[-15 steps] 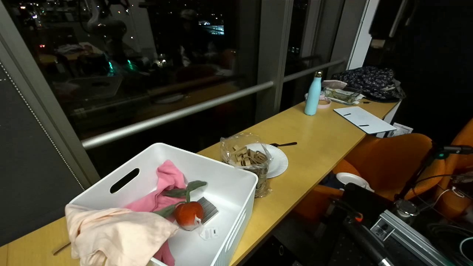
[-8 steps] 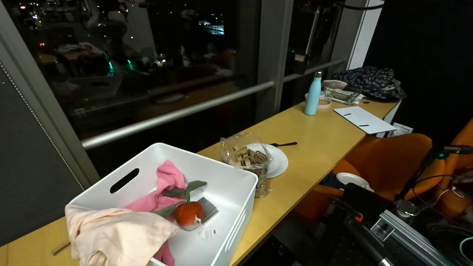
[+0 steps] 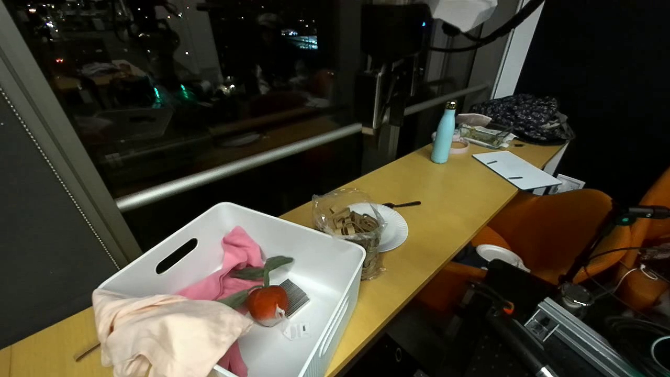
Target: Put some rubber bands on the white plate
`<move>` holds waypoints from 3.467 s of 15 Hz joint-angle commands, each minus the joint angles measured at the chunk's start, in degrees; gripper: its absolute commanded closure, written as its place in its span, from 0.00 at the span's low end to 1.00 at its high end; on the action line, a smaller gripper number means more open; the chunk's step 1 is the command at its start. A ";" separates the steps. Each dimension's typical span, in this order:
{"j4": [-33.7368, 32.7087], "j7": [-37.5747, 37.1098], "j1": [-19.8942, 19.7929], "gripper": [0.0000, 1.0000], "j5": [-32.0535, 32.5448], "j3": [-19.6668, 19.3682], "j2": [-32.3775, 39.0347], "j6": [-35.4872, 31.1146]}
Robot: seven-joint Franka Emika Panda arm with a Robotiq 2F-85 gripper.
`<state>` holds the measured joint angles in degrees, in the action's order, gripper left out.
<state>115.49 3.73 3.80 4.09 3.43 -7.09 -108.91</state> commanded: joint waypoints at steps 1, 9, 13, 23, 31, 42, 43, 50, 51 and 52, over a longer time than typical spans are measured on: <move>-1.58 -2.00 -0.31 0.00 0.41 0.11 4.05 -3.29; -0.53 -0.02 -1.12 0.00 -0.01 -0.70 7.23 -5.53; -1.44 0.45 -1.21 0.25 -0.83 -0.78 7.01 -4.79; -2.45 0.43 -1.81 0.95 -2.30 -1.20 11.46 -12.03; -5.04 0.04 -0.80 1.00 -2.70 0.29 17.99 -16.77; 1.25 0.32 -1.99 1.00 -5.23 0.02 22.21 -22.91; 1.16 -0.07 -2.02 1.00 -4.98 -0.15 23.09 -23.50; 1.42 -5.29 -1.90 0.60 -3.78 -1.78 24.62 -29.09; 2.02 -5.82 -1.93 0.53 -3.81 -1.93 24.30 -29.55; 2.51 -6.07 -2.05 0.45 -4.06 -2.02 24.10 -29.86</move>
<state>116.65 -0.83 1.73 0.26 2.08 17.89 -136.86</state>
